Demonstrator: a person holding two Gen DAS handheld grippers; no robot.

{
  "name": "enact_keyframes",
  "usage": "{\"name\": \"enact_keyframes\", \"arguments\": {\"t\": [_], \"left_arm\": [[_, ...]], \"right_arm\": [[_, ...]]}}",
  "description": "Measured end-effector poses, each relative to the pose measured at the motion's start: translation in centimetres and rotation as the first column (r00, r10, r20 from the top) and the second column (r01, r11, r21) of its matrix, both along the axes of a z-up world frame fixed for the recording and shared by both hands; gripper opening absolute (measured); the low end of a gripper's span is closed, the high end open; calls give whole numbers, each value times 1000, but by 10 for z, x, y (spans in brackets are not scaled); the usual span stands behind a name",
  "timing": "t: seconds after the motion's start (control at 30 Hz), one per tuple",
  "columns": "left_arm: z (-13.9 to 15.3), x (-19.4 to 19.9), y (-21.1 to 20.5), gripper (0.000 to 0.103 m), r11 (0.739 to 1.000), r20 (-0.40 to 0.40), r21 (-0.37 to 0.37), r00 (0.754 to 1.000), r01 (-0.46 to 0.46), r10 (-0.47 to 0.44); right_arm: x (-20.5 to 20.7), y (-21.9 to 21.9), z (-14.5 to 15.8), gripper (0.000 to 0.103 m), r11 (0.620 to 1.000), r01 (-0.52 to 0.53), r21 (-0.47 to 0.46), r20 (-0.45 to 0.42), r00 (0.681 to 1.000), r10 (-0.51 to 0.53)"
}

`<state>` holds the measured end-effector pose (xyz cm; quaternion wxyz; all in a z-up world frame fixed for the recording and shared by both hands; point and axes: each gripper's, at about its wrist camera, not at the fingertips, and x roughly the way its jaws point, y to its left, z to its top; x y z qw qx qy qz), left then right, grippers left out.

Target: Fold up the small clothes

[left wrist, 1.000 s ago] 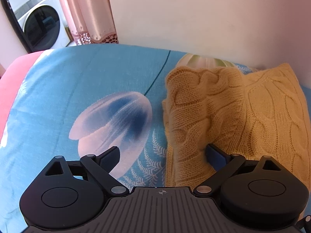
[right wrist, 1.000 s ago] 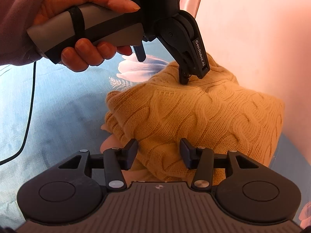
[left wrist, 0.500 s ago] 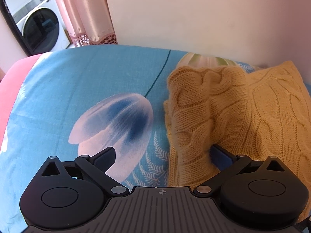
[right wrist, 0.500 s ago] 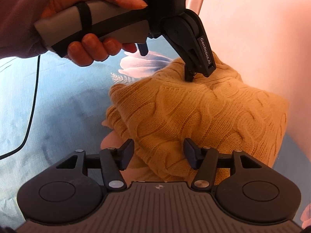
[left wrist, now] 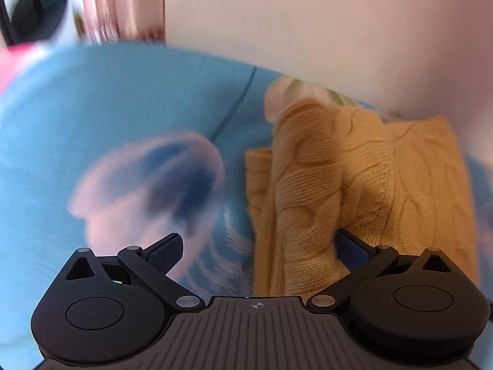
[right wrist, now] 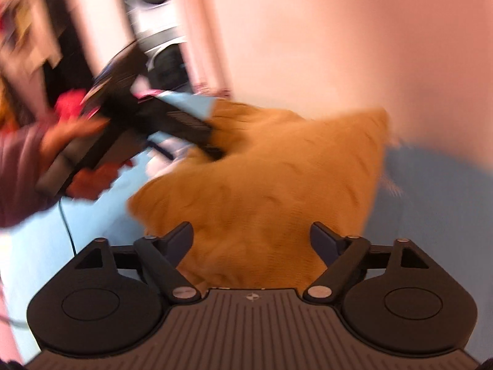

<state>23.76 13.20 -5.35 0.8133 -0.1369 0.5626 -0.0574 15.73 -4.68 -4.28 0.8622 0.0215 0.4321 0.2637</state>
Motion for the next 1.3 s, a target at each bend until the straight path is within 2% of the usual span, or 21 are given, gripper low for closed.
{"name": "enact_keyframes", "arguments": {"t": [0.03,0.07,0.13,0.17,0.23,0.33,0.4,0.5,0.57,0.67,0.77,0.83,0.9,0.97,1.0,1.1,1.23,1.3], "left_arm": [[-6,0,10,103,996,-27,-92,1000,-16,14],[-13,0,21,103,978,-62,-204,998,-41,29],[-28,-2,34,103,925,-121,-370,992,-81,38],[-37,-3,38,103,898,-148,-428,988,-99,39],[-45,-5,43,103,871,-154,-475,986,-125,58],[-45,-3,43,103,863,-141,-492,988,-119,56],[-46,1,40,103,852,-133,-513,990,-103,40],[-49,9,32,103,823,-133,-562,991,-86,13],[-53,14,24,103,822,-134,-564,991,-80,4],[-59,21,23,103,804,-137,-586,990,-99,22],[-64,26,26,103,779,-159,-613,987,-130,39],[-61,27,22,103,787,-139,-608,990,-103,22],[-50,23,12,103,806,-89,-590,996,-40,-16],[-37,16,4,103,826,-36,-564,998,17,-45],[-31,12,2,103,827,-18,-561,998,36,-56],[-15,3,-2,103,804,4,-591,998,57,-68],[11,-19,-18,103,805,52,-580,991,128,-120],[22,-34,-26,103,794,67,-589,988,152,-139]], "right_arm": [[7,-10,-4,88,998,48,37,-48,998,-46],[15,-20,-9,89,992,96,79,-103,991,-87],[29,-37,-21,91,973,167,157,-205,970,-134],[36,-45,-28,92,959,206,196,-261,954,-151],[45,-55,-38,93,932,263,248,-332,927,-173],[57,-65,-53,95,896,317,310,-409,896,-175],[62,-69,-64,95,886,334,322,-446,879,-169],[71,-72,-76,96,866,353,354,-486,861,-152],[77,-71,-81,99,859,361,364,-501,853,-146],[88,-70,-93,100,846,377,378,-531,836,-135],[97,-68,-110,100,806,423,415,-582,804,-122],[99,-65,-114,97,784,454,423,-600,789,-133],[97,-59,-109,83,792,448,415,-585,798,-145],[90,-56,-96,75,805,411,428,-546,827,-132],[87,-57,-90,74,809,397,434,-533,837,-126],[75,-60,-71,73,816,359,453,-498,861,-103],[51,-73,-44,73,824,312,473,-446,891,-82],[35,-85,-32,73,826,297,478,-429,900,-76]]}}
